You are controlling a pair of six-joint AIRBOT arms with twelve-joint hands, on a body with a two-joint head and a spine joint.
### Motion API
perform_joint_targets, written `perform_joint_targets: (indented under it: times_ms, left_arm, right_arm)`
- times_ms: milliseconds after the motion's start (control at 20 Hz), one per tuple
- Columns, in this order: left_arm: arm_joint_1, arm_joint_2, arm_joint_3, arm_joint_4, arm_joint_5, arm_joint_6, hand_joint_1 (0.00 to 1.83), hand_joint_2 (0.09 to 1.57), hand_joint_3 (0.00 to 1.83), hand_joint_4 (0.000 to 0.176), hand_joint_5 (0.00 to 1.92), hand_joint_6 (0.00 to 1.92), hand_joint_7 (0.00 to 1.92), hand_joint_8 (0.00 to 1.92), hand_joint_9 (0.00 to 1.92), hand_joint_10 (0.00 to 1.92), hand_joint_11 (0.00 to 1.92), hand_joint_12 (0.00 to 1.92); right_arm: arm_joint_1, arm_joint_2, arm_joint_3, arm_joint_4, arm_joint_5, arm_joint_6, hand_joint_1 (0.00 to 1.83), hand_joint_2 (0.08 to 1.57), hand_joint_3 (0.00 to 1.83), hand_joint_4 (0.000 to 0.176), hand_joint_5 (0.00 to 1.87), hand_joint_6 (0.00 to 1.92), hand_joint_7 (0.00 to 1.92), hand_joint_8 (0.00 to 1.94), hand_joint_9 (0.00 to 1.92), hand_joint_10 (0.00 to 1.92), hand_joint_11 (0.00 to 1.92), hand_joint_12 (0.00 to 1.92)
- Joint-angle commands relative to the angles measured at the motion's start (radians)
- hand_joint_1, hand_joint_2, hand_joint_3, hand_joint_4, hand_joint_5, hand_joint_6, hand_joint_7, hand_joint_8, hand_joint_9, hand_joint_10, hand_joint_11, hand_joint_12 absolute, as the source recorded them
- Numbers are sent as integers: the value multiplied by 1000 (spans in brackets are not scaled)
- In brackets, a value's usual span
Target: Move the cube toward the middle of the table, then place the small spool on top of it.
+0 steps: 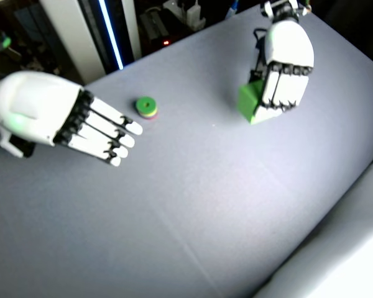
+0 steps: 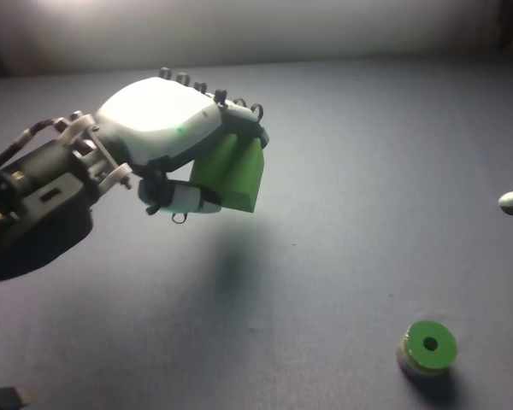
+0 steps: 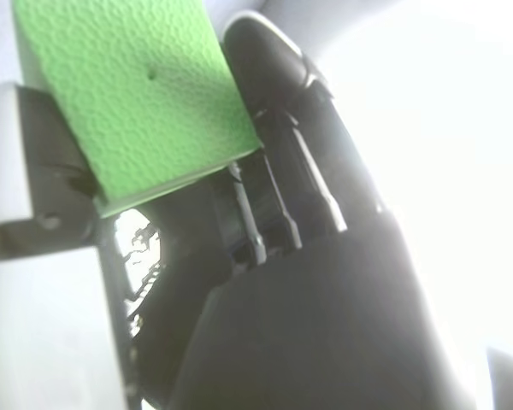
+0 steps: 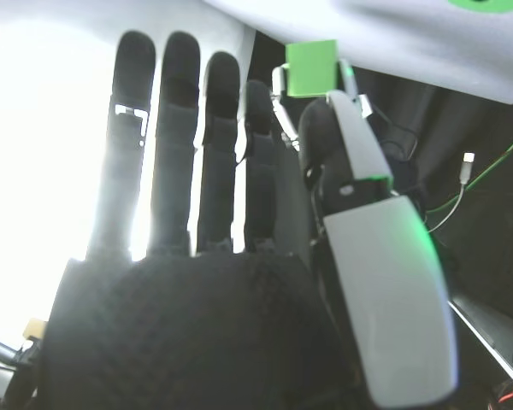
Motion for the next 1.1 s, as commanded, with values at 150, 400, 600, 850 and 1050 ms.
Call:
perform_joint_targets:
  times_ms: [150,400,600,850,1050]
  left_arm:
    - [-32,-52,63,-23,-29,0,1266,1118,0,0,1098,491,934,1302,847,1171,625,1658]
    - [-37,-94,101,-25,-23,-46,1252,1073,1,0,1200,557,968,1041,936,481,580,1262]
    - [-35,-100,99,-27,-29,-49,1026,1017,0,0,863,93,812,72,955,225,621,1264]
    - [-22,-101,93,-27,-28,-49,946,915,0,9,571,0,592,0,789,84,503,1149]
    - [-11,-98,87,-26,-20,-48,900,905,0,98,341,0,380,0,519,0,132,914]
  right_arm:
    - [34,-12,11,-3,91,5,827,1327,0,0,653,0,776,2,834,2,504,836]
    - [40,-17,14,-11,87,5,833,1329,0,0,645,2,787,4,840,4,507,837]
    - [42,-19,13,-17,84,7,816,1330,0,0,658,1,787,1,826,0,480,875]
    - [48,-22,14,-24,77,7,893,1331,0,0,659,0,782,1,837,1,539,798]
    - [50,-23,14,-29,73,7,817,1344,0,0,653,1,778,1,830,2,527,824]
